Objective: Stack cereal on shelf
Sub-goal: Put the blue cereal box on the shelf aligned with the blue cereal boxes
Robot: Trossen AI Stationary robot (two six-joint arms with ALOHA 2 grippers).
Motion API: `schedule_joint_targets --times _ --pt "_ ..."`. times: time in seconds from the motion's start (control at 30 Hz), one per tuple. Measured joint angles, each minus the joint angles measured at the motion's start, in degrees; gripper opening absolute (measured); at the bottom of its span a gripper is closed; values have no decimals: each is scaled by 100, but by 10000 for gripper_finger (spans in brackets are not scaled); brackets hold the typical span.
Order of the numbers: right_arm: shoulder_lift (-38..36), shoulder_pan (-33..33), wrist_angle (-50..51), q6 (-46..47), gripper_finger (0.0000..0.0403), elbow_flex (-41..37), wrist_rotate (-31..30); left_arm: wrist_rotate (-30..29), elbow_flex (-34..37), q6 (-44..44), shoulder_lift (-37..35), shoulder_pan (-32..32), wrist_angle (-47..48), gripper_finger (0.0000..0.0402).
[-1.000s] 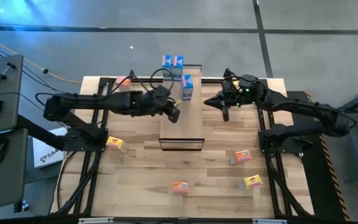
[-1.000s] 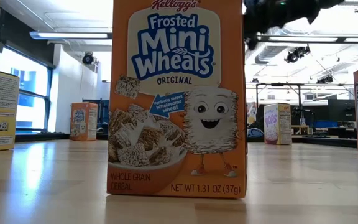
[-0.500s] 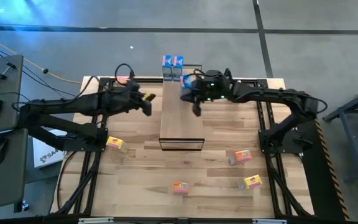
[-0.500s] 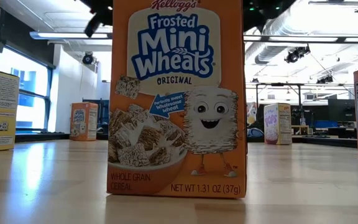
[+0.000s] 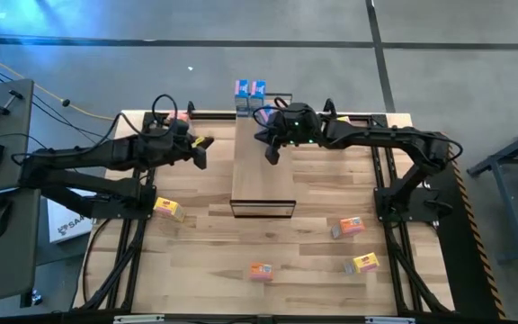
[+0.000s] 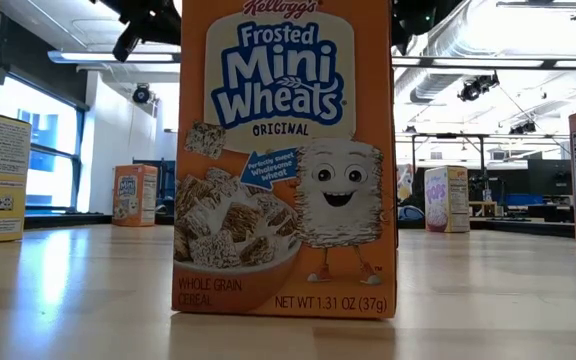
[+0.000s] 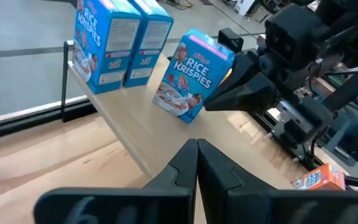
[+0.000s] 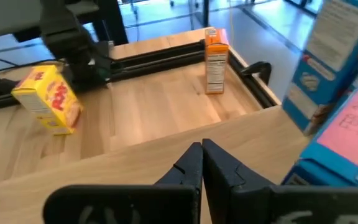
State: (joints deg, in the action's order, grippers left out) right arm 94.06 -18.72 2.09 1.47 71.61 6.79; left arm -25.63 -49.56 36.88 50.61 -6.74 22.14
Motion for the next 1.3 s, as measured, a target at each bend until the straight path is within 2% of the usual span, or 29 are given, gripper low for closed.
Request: schedule_joint_targets --times 0.1,0.2,0.37,0.47,0.63,0.77,1.3 --pt "-312 66 83 -146 0 0 336 86 4 219 107 0 -99 0" --pt "-857 60 538 -299 0 2 619 93 2 214 504 -23 -546 0" --pt "-1830 -337 1817 -537 0 2 631 134 0 237 1452 -353 -1768 0" --pt "-2106 -651 2244 -548 0 2 606 132 4 293 1996 -569 -2566 0" --pt "-2128 -961 2484 -496 0 -1 634 342 2 11 2758 -900 -3947 0" --pt "-2083 -991 2638 -444 0 -27 669 749 2 271 3235 -1094 -4532 0" --pt "-1869 -748 2581 -327 0 -28 675 1078 -6 457 4016 -1634 -5384 0"
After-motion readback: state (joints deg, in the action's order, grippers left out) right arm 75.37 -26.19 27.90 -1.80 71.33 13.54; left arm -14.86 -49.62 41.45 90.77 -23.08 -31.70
